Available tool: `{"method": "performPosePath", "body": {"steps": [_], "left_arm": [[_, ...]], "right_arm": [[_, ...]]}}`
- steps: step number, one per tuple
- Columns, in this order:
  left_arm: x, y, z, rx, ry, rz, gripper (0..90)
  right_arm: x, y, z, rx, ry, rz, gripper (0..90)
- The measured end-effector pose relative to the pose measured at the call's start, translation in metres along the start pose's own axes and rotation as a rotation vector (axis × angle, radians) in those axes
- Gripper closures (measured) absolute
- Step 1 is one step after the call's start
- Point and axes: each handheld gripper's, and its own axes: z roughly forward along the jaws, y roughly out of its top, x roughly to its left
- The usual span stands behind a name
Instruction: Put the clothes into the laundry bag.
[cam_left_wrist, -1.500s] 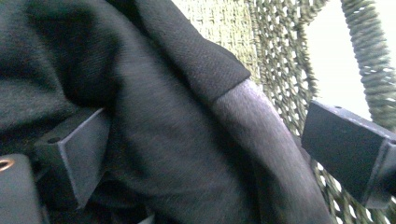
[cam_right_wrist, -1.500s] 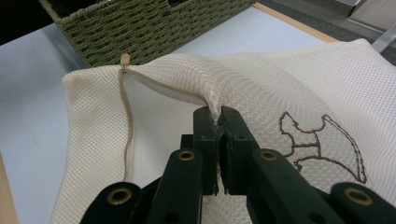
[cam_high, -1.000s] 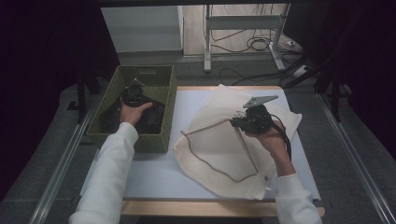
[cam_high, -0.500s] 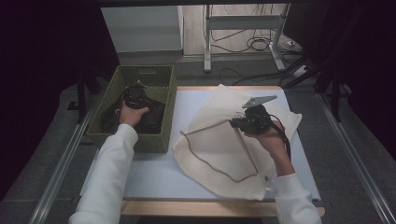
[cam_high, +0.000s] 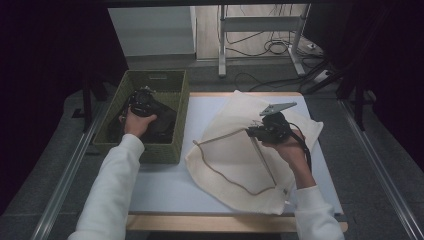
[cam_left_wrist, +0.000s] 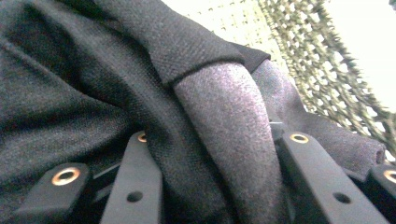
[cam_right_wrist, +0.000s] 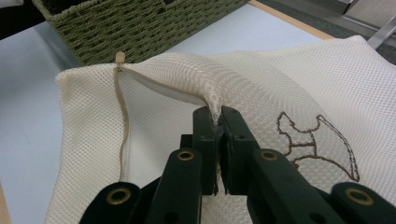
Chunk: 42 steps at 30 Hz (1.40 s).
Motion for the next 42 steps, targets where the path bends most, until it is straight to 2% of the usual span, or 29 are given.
{"method": "performPosePath", "body": {"steps": [3,10,15,23,27,31,40,42], "left_arm": [[0.002,-0.003,-0.009,-0.032,-0.012,0.025,65.5],[0.007,-0.009,-0.028,-0.114,-0.022,0.018,66.1],[0.004,-0.012,-0.040,-0.159,-0.044,0.035,66.5],[0.004,-0.012,-0.061,-0.240,-0.032,0.061,67.0],[0.005,-0.012,-0.074,-0.289,-0.046,0.039,67.1],[0.004,-0.014,-0.084,-0.315,-0.045,0.049,67.4],[0.007,-0.018,-0.105,-0.387,-0.051,0.035,67.4],[0.006,-0.018,-0.109,-0.396,-0.049,0.041,67.4]], "right_arm": [[0.000,0.000,-0.001,-0.002,-0.002,0.001,85.3],[0.000,0.000,0.000,-0.001,-0.002,0.004,85.2],[0.002,0.001,-0.002,-0.002,-0.004,0.000,85.2],[0.001,0.001,-0.002,-0.005,-0.002,-0.002,85.2],[0.001,0.001,-0.002,-0.003,-0.001,-0.001,85.2],[0.002,0.001,-0.002,-0.001,-0.003,-0.003,85.3],[0.002,0.001,-0.002,-0.001,-0.005,-0.005,85.3],[0.002,0.001,-0.002,-0.001,-0.006,-0.006,85.3]]}}
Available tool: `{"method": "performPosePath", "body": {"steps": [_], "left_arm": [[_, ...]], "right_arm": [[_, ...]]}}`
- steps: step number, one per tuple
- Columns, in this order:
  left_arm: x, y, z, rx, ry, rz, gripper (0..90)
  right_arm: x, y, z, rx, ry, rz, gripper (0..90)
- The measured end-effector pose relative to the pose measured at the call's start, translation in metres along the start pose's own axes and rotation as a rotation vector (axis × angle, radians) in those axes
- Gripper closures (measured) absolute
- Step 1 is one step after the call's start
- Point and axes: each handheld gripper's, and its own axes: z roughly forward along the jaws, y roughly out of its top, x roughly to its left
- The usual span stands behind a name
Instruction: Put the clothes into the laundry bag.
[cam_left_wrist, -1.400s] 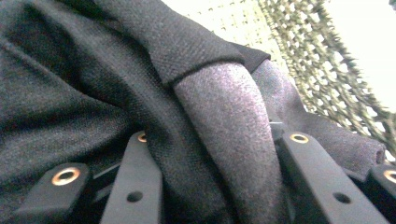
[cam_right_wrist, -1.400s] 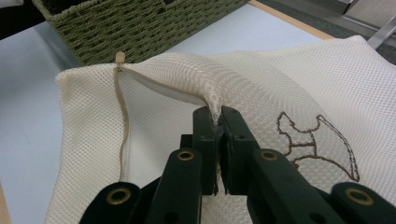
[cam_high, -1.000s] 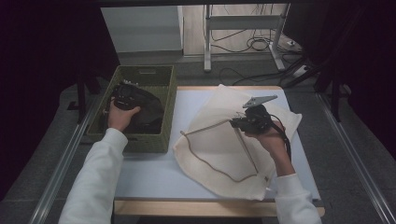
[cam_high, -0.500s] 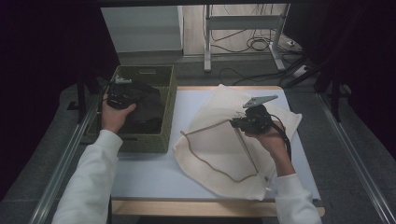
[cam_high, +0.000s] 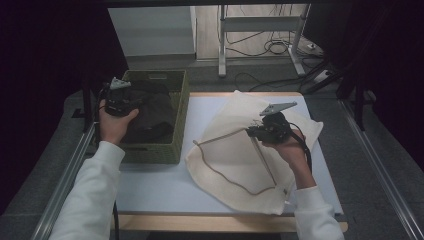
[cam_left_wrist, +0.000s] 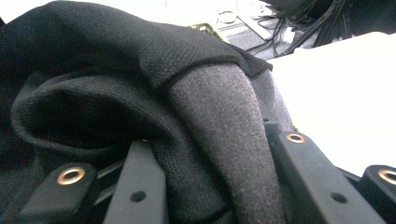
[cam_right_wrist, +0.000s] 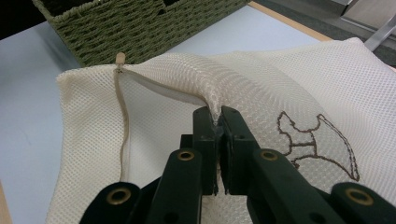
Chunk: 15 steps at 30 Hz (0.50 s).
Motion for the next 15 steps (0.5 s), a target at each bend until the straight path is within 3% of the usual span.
{"method": "performPosePath", "body": {"steps": [15], "left_arm": [[-0.012,0.021,-0.032,-0.099,-0.036,0.003,67.4]], "right_arm": [[0.001,0.000,0.000,0.004,0.002,-0.003,85.3]]}}
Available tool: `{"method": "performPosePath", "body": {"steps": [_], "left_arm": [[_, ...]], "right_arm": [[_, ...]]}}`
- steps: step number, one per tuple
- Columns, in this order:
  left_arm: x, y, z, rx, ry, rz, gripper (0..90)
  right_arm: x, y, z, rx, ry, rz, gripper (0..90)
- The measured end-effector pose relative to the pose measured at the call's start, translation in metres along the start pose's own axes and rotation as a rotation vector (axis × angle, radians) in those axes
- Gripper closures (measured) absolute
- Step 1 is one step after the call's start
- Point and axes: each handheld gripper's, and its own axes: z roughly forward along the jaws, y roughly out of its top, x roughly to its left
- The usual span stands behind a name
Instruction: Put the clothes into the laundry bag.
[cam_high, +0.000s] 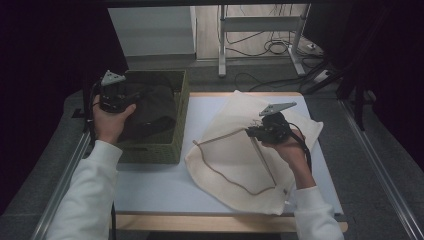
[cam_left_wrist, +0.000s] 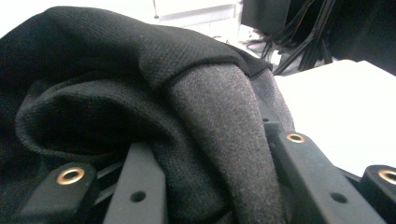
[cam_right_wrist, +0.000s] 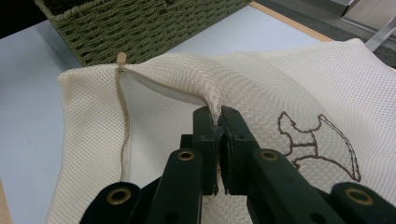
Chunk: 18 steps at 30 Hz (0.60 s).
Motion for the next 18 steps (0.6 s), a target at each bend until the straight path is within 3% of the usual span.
{"method": "performPosePath", "body": {"steps": [18], "left_arm": [[-0.005,0.017,-0.020,-0.066,-0.033,-0.013,67.3]], "right_arm": [[-0.001,0.000,-0.001,-0.003,0.001,-0.003,85.3]]}}
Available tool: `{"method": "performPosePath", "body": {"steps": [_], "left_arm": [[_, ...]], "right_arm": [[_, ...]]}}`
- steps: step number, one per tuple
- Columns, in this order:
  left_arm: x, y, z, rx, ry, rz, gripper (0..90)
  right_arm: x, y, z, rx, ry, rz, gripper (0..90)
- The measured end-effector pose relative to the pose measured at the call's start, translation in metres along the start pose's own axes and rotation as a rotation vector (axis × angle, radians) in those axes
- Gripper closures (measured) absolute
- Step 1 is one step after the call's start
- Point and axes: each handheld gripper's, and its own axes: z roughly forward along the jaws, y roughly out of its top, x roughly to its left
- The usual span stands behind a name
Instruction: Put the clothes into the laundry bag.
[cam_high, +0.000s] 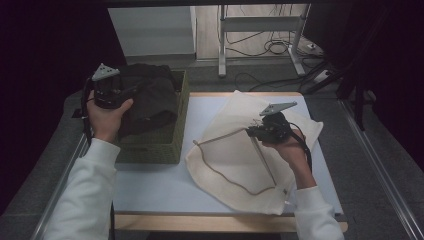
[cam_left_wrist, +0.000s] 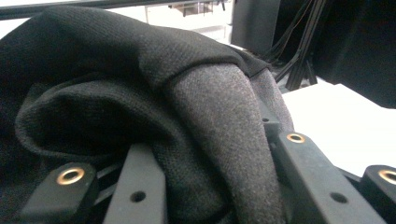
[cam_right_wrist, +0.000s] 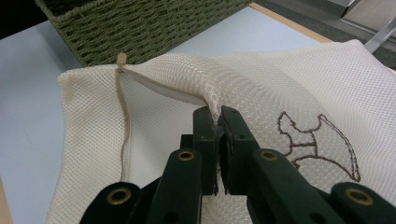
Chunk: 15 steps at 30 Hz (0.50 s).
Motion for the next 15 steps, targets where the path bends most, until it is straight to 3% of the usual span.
{"method": "performPosePath", "body": {"steps": [15], "left_arm": [[-0.004,0.007,-0.011,-0.040,-0.056,-0.015,67.1]], "right_arm": [[-0.001,0.000,-0.001,-0.004,0.001,0.006,85.3]]}}
